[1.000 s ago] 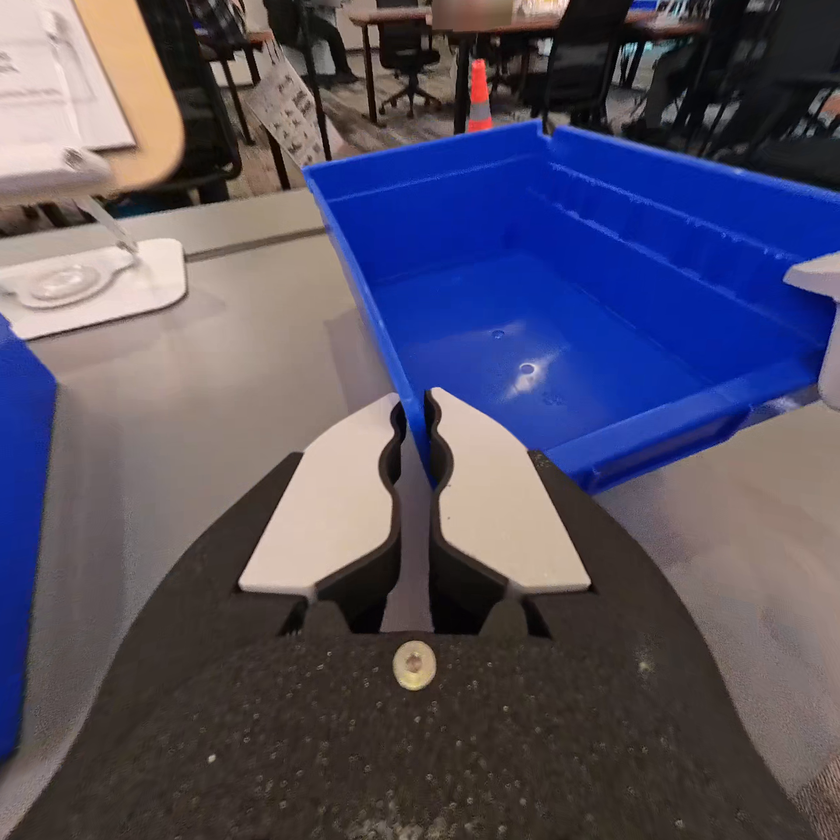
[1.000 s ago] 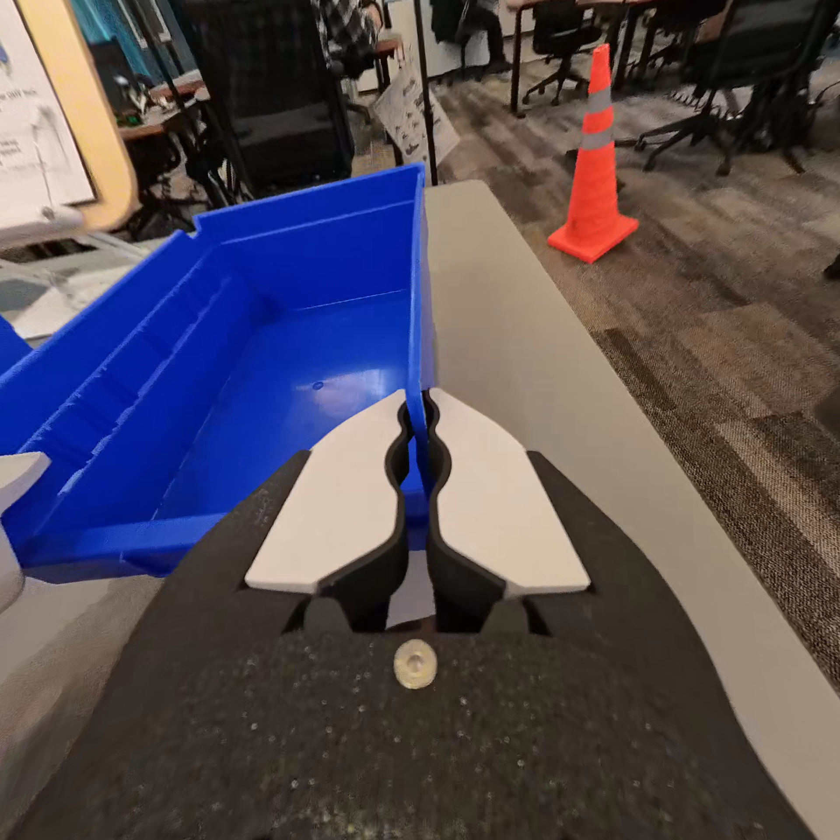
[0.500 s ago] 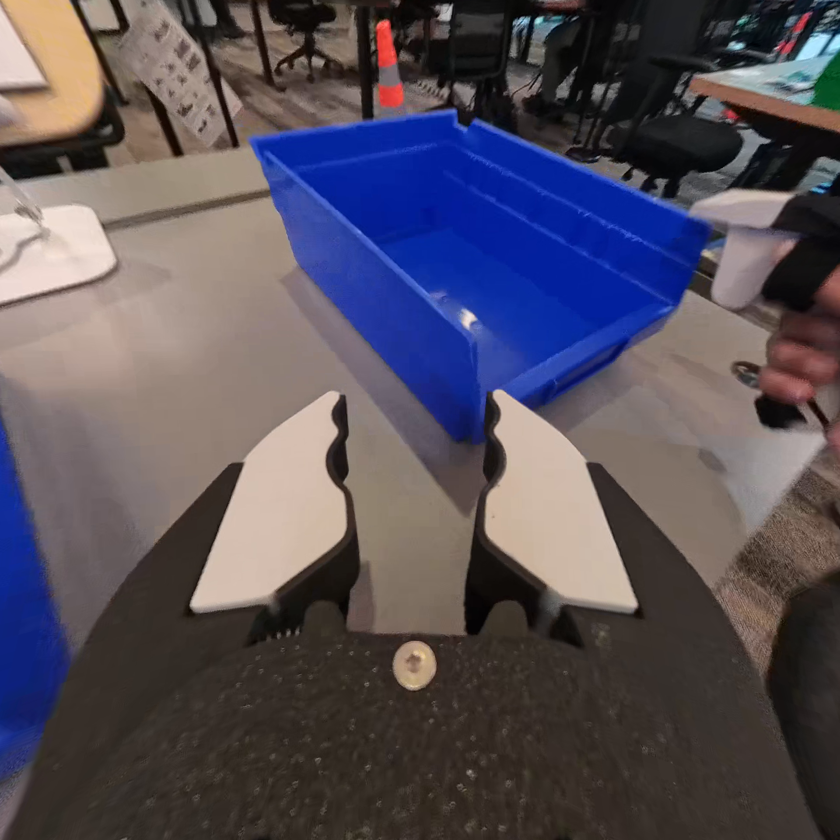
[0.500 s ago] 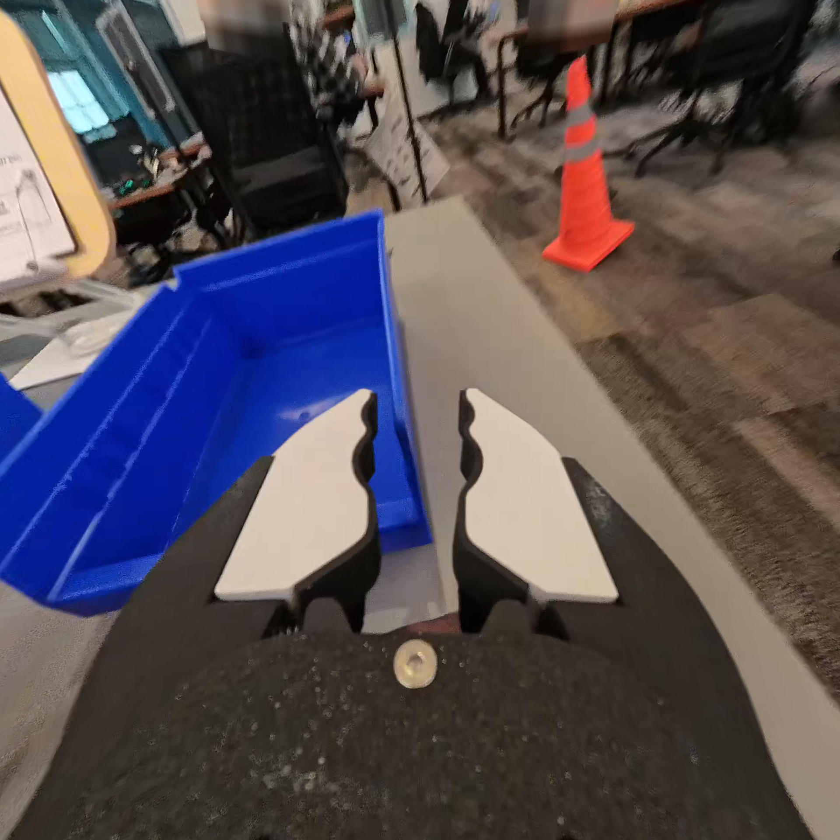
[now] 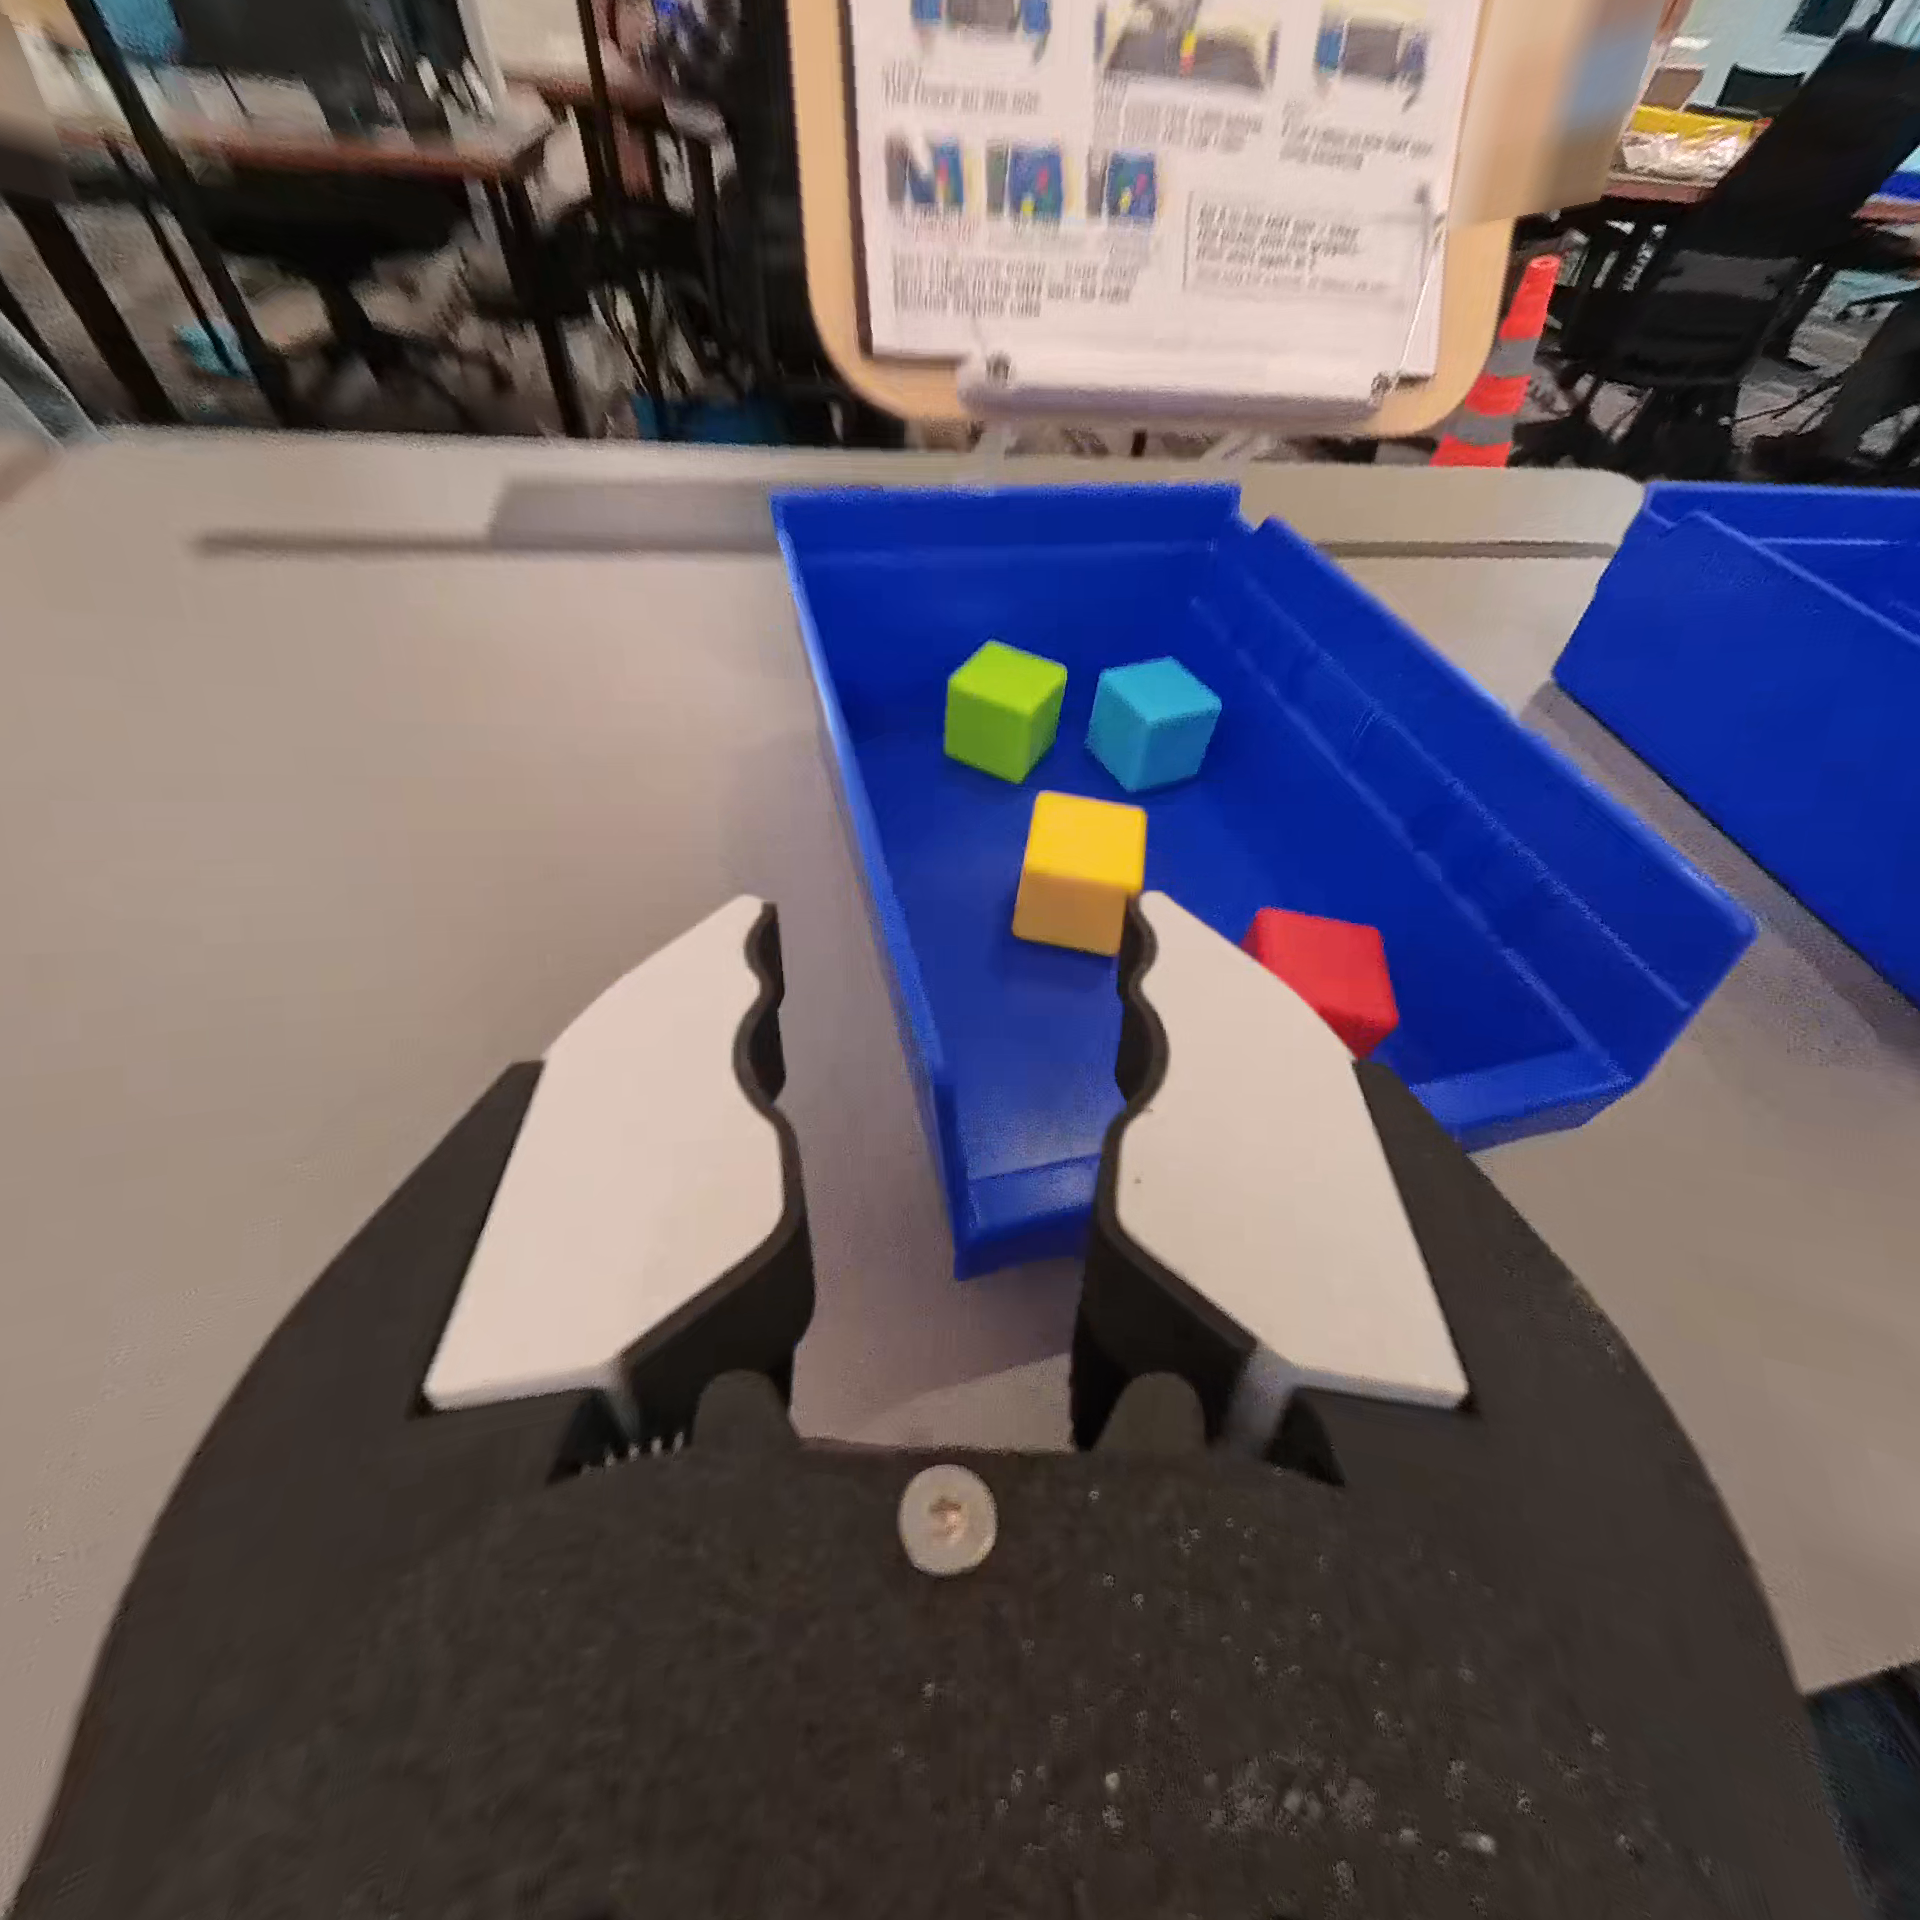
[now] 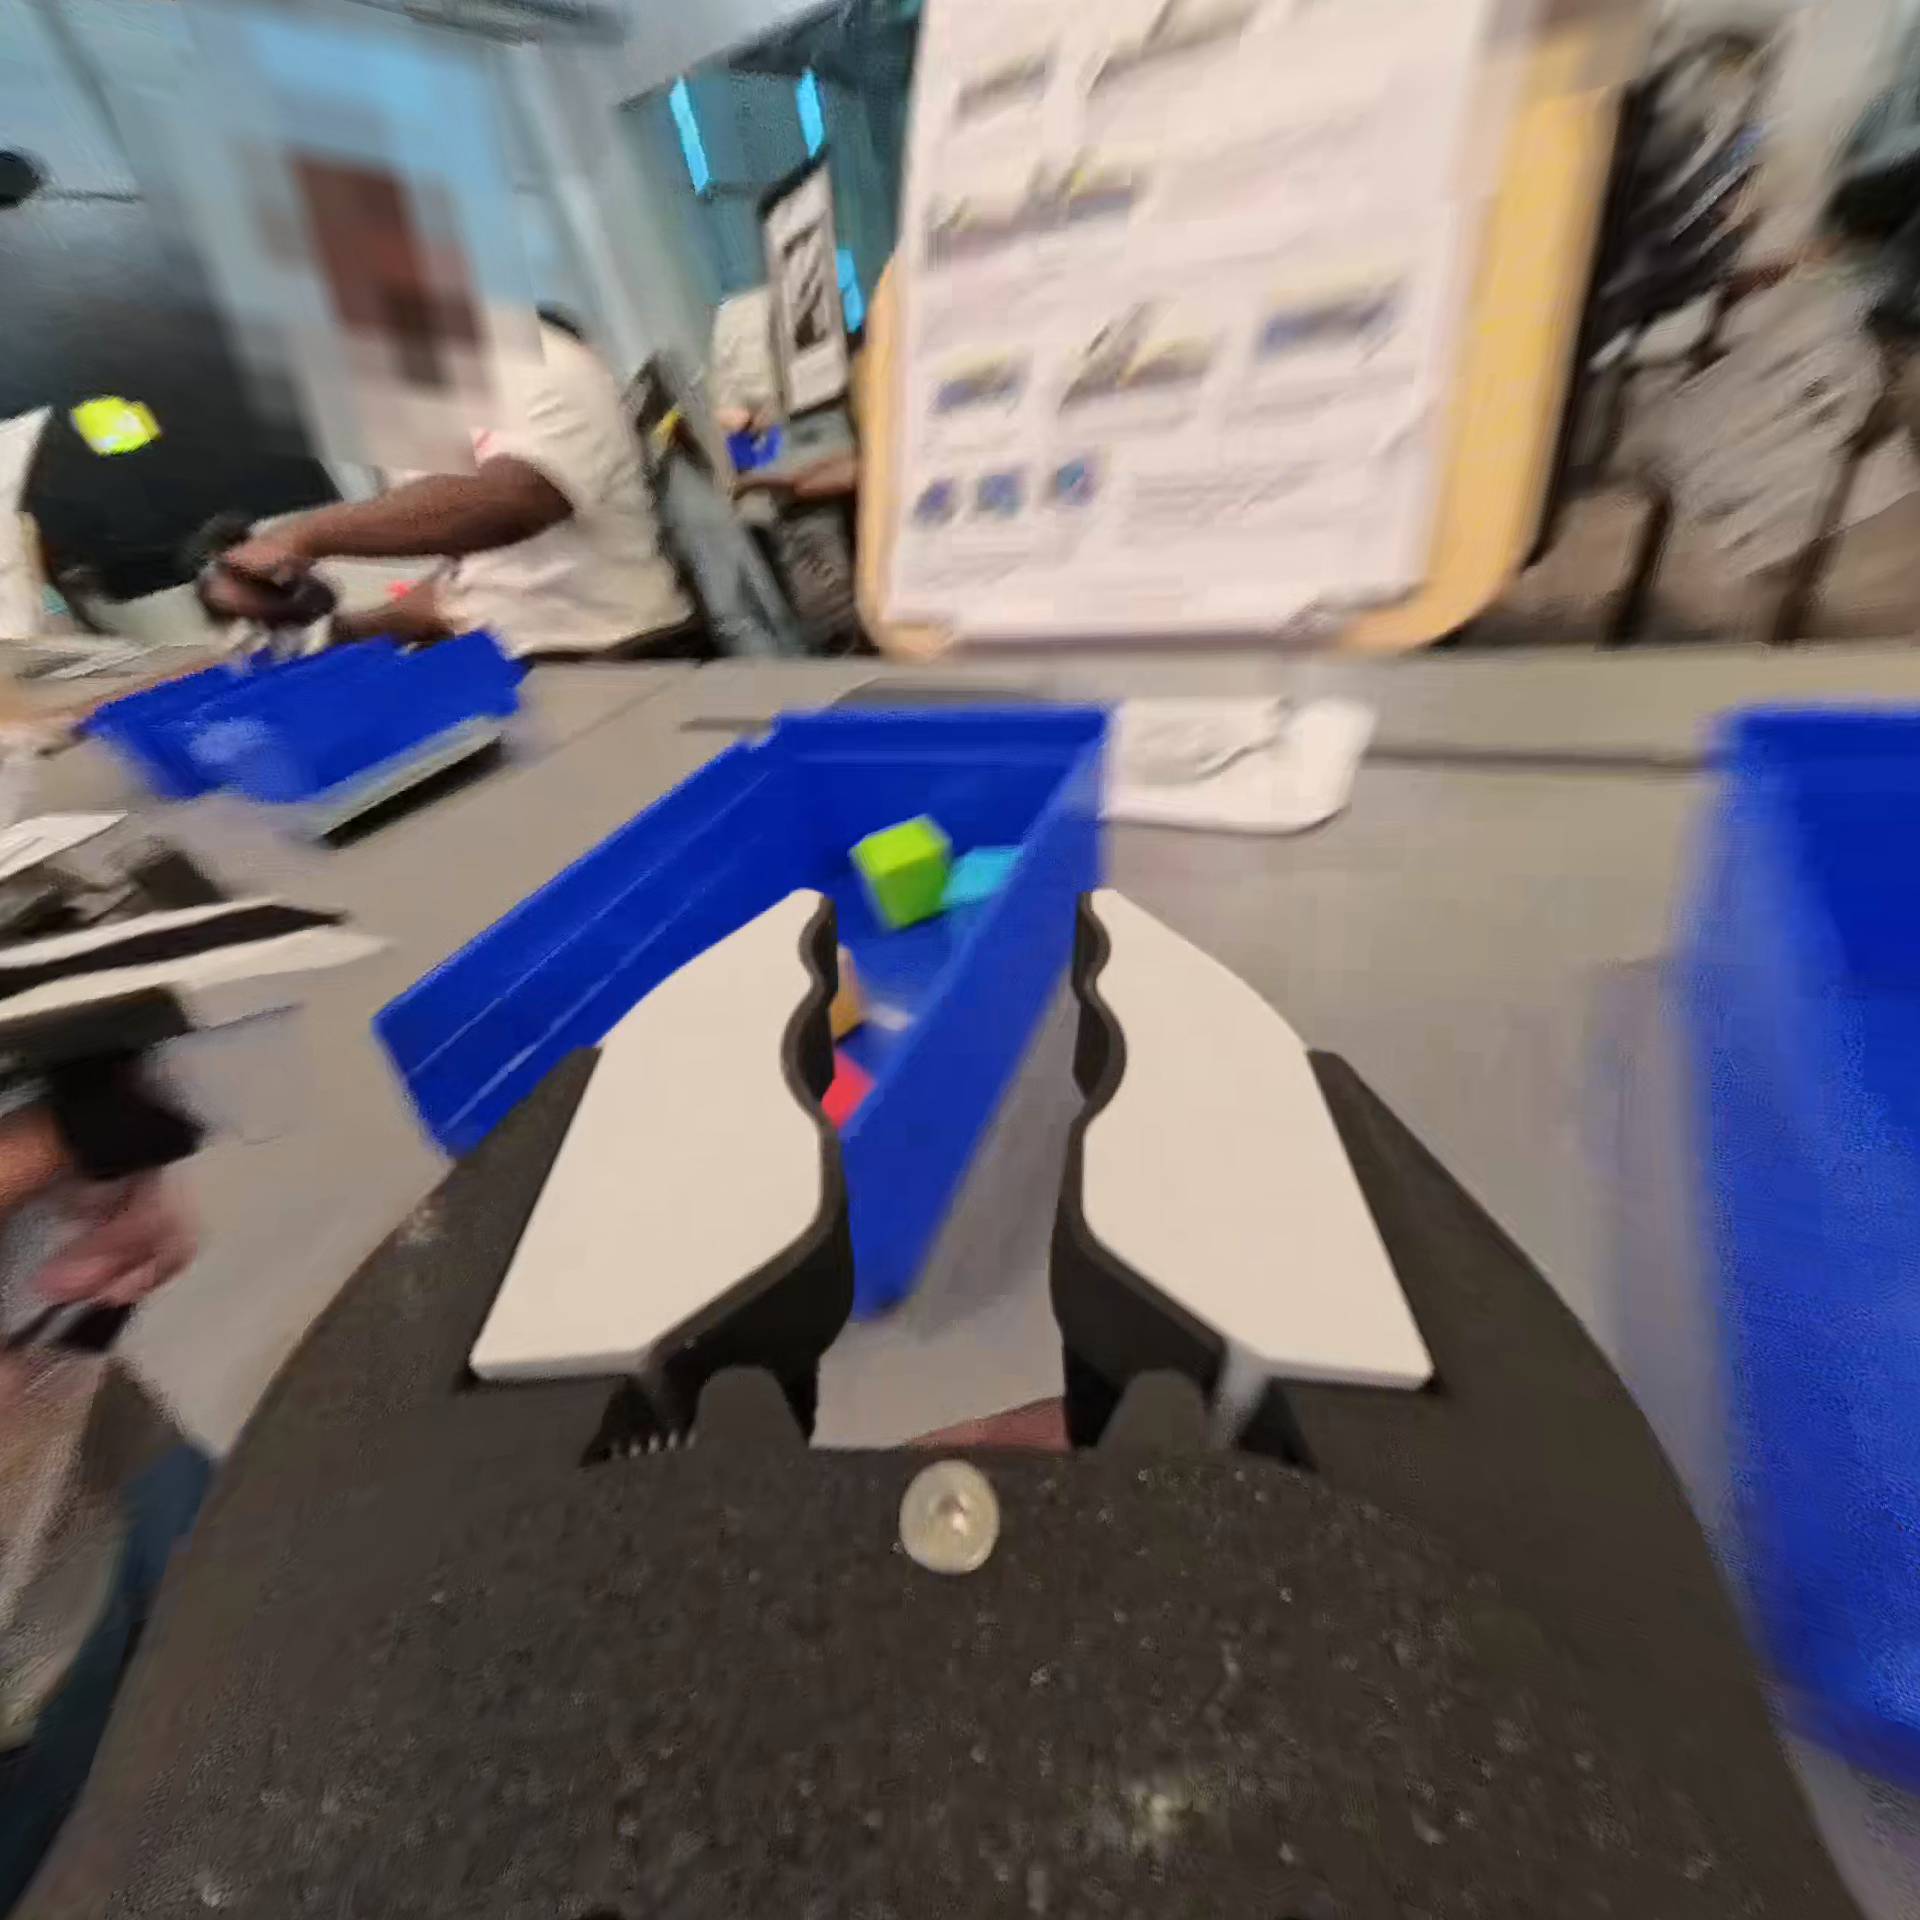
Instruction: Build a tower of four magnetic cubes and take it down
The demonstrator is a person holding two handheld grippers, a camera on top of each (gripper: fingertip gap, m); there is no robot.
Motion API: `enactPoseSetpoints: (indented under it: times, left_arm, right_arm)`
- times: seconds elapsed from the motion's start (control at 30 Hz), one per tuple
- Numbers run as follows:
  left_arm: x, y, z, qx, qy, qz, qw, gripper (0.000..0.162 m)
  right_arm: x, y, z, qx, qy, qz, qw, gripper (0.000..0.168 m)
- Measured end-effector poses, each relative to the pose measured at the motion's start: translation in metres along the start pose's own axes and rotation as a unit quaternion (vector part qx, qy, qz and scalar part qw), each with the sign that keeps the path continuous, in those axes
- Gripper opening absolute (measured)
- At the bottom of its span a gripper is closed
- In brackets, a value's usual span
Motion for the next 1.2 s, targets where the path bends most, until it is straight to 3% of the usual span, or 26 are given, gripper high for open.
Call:
enactPoseSetpoints:
  times: [0.07, 0.2, 0.47, 0.63, 0.77, 0.83, 1.0, 1.2]
  left_arm:
    - [-0.010, -0.005, -0.013, 0.015, -0.024, -0.006, 1.000, 0.062]
    - [-0.024, -0.004, -0.029, -0.015, -0.042, 0.007, 0.999, 0.063]
    - [-0.042, -0.009, -0.041, 0.028, -0.074, -0.009, 0.997, 0.048]
    - [-0.054, -0.003, -0.046, 0.041, -0.095, -0.030, 0.994, 0.046]
    - [-0.054, -0.001, -0.045, 0.036, -0.096, -0.020, 0.995, 0.038]
    - [-0.049, -0.007, -0.042, 0.040, -0.088, 0.000, 0.995, 0.015]
    - [-0.043, -0.011, -0.040, 0.027, -0.083, 0.031, 0.996, 0.004]
    - [-0.033, -0.032, -0.038, 0.035, -0.074, 0.048, 0.995, 0.003]
  right_arm:
    - [-0.028, -0.034, -0.035, -0.002, -0.052, -0.004, 0.999, 0.046]
    - [-0.051, -0.063, -0.067, 0.056, -0.062, -0.078, 0.993, 0.047]
    - [-0.059, -0.067, -0.066, 0.072, -0.036, -0.174, 0.982, 0.042]
    - [-0.064, -0.052, -0.084, 0.038, -0.086, -0.178, 0.979, 0.040]
    - [-0.071, -0.053, -0.090, 0.024, -0.099, -0.174, 0.979, 0.020]
    - [-0.070, -0.049, -0.090, 0.017, -0.099, -0.190, 0.977, 0.004]
    - [-0.070, -0.056, -0.091, -0.018, -0.086, -0.199, 0.976, 0.003]
    - [-0.072, -0.088, -0.087, -0.031, -0.055, -0.217, 0.974, 0.003]
Point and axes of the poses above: each gripper's, where its closed fingertips meet, x back along the fingers, z out of its top, y = z × x across the jaws, the point moved 8 cm from there along x, back along the fingers, and after that the axes turned 4 degrees about x, right-handed, at the moved point
